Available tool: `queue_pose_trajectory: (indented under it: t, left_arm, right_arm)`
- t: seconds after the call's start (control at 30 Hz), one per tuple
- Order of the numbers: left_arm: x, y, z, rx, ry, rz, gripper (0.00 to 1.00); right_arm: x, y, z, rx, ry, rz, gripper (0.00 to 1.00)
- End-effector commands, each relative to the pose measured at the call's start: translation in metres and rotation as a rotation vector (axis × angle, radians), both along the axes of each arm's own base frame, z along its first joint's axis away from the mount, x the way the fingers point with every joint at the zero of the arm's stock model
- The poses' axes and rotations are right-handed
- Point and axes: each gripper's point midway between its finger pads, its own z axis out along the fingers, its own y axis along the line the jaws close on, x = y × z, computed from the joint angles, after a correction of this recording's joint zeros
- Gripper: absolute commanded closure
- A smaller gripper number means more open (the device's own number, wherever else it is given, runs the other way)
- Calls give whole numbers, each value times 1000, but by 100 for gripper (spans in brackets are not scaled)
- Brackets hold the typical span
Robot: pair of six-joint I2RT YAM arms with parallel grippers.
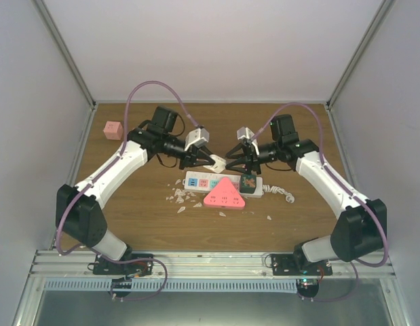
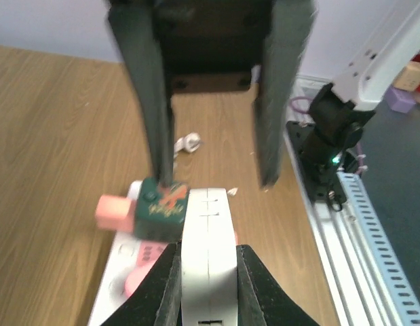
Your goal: Pull the plug off the socket
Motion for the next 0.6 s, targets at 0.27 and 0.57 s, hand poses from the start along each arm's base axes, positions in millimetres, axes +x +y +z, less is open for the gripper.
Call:
queue_pose_trajectory:
  t: [0.27,0.57]
  left_arm:
    - [110,109,-50,220,-153,440,100]
    - [199,149,-100,494,-330,673,100]
  right_arm:
    - [26,-18,-16,-115,-135,-158,4]
    - [35,-43,-57,-268,-161,-268,0]
